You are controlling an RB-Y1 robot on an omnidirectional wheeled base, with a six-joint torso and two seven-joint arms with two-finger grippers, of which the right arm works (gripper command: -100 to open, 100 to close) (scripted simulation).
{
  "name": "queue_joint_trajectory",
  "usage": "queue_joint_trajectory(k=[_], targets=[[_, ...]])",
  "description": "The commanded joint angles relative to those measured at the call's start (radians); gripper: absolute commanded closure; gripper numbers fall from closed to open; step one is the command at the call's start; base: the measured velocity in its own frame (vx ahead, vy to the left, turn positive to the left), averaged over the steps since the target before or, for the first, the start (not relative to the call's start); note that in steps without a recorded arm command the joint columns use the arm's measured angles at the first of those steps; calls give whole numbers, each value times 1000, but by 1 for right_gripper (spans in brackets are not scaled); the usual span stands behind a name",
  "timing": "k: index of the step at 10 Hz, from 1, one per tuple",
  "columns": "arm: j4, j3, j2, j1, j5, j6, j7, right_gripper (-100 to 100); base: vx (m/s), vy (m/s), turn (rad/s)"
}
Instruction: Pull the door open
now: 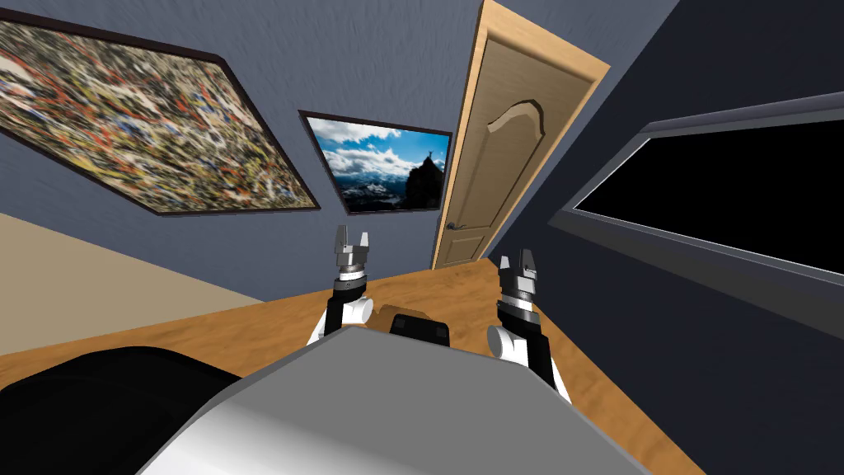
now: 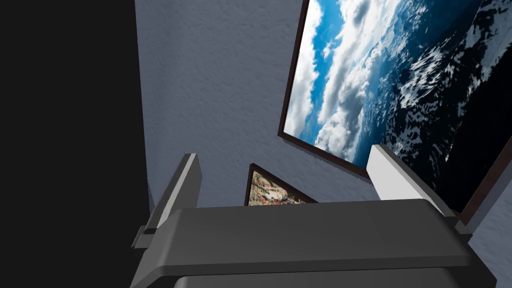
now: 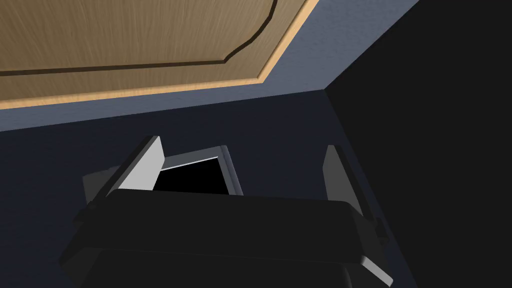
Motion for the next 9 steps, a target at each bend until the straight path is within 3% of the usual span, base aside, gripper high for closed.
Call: queue_joint_trajectory(k=[1,9], targets=[[36,0,-10,-13,-1,-8,-9,-100,42,-16,83],[213,1,-59,-76,-7,-48,-53,-100,81,-35,84]])
